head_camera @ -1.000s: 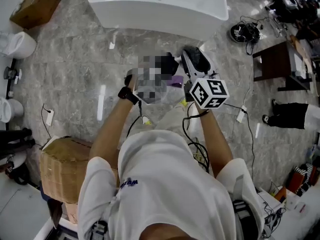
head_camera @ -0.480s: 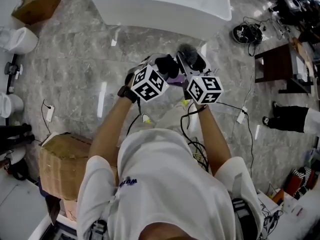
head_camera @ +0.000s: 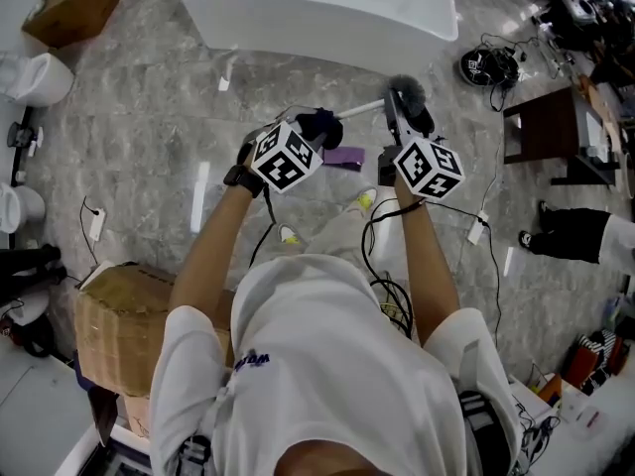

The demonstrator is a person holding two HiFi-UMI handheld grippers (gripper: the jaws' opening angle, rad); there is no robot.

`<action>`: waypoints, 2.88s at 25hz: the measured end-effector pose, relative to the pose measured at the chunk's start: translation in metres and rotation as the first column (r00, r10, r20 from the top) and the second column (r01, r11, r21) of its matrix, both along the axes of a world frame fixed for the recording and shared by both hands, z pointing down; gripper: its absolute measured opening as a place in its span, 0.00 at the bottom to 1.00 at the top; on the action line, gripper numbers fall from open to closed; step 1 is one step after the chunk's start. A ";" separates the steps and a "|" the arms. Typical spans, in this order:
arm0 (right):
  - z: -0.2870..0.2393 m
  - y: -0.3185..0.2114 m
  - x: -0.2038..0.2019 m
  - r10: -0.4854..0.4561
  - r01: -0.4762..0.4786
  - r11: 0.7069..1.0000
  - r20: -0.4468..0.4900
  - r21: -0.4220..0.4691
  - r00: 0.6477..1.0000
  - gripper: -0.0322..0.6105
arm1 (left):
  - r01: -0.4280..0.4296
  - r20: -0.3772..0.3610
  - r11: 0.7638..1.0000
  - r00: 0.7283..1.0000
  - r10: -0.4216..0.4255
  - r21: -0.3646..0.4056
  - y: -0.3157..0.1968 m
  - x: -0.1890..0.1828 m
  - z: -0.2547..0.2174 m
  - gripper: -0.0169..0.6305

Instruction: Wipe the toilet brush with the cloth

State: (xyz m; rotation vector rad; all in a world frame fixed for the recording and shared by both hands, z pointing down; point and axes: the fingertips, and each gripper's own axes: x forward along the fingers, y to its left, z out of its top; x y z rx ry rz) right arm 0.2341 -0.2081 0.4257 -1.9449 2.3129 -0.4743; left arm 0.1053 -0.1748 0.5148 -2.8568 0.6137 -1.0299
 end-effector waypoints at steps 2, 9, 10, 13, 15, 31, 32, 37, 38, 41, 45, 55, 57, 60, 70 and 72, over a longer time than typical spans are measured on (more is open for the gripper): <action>-0.004 -0.001 0.013 0.017 -0.017 1.000 0.011 0.006 1.000 0.38 | 0.013 -0.006 1.000 1.000 -0.013 -0.014 -0.001 -0.005 0.004 0.14; -0.002 0.003 0.014 0.017 -0.017 1.000 0.059 -0.001 0.998 0.38 | -0.004 -0.046 0.999 0.999 0.006 0.040 0.001 0.005 -0.013 0.15; -0.001 0.005 0.008 0.004 -0.003 1.000 0.065 -0.005 0.998 0.38 | -0.009 -0.064 0.998 0.998 0.012 0.058 0.001 0.010 -0.019 0.17; 0.003 0.009 -0.018 -0.055 0.058 0.998 0.096 -0.022 0.994 0.37 | -0.037 -0.117 0.995 0.992 0.047 0.090 0.004 0.029 -0.037 0.30; 0.005 0.011 -0.034 -0.086 0.092 0.995 0.138 -0.039 0.987 0.37 | -0.058 -0.141 0.994 0.988 0.070 0.088 0.006 0.038 -0.042 0.34; 0.008 0.020 -0.042 -0.090 0.100 0.994 0.177 -0.044 0.980 0.33 | -0.108 -0.163 0.994 0.980 0.110 0.023 0.021 0.038 -0.034 0.23; 0.008 0.020 -0.042 -0.089 0.098 0.994 0.180 -0.043 0.980 0.33 | -0.107 -0.165 0.994 0.980 0.109 0.021 0.022 0.038 -0.034 0.23; 0.006 0.018 -0.041 -0.083 0.092 0.995 0.179 -0.042 0.980 0.33 | -0.106 -0.165 0.994 0.981 0.103 -0.010 0.022 0.033 -0.029 0.23; 0.006 0.018 -0.041 -0.082 0.091 0.995 0.177 -0.041 0.981 0.33 | -0.106 -0.162 0.994 0.981 0.102 -0.014 0.023 0.032 -0.027 0.23; 0.004 0.017 -0.041 -0.085 0.092 0.995 0.159 -0.036 0.984 0.33 | -0.102 -0.162 0.994 0.982 0.096 -0.026 0.023 0.029 -0.023 0.23; 0.003 0.013 -0.043 -0.090 0.095 0.995 0.144 -0.034 0.986 0.33 | -0.095 -0.160 0.995 0.983 0.088 -0.036 0.021 0.024 -0.019 0.23; -0.004 0.010 -0.052 -0.122 0.124 0.992 0.111 -0.014 0.986 0.33 | -0.061 -0.171 0.997 0.984 0.052 -0.046 0.021 0.010 -0.016 0.22; -0.006 0.010 -0.056 -0.129 0.131 0.991 0.111 -0.011 0.985 0.33 | -0.053 -0.170 0.998 0.984 0.045 -0.046 0.020 0.005 -0.016 0.22; -0.008 0.009 -0.057 -0.133 0.135 0.991 0.111 -0.007 0.985 0.33 | -0.049 -0.169 0.998 0.985 0.041 -0.045 0.020 0.000 -0.015 0.22; -0.015 0.006 -0.061 -0.149 0.149 0.989 0.114 0.009 0.982 0.33 | -0.027 -0.161 0.998 0.987 0.018 -0.049 0.023 -0.017 -0.011 0.22; -0.016 0.005 -0.062 -0.152 0.152 0.988 0.113 0.012 0.982 0.33 | -0.021 -0.157 0.998 0.987 0.012 -0.053 0.023 -0.020 -0.010 0.22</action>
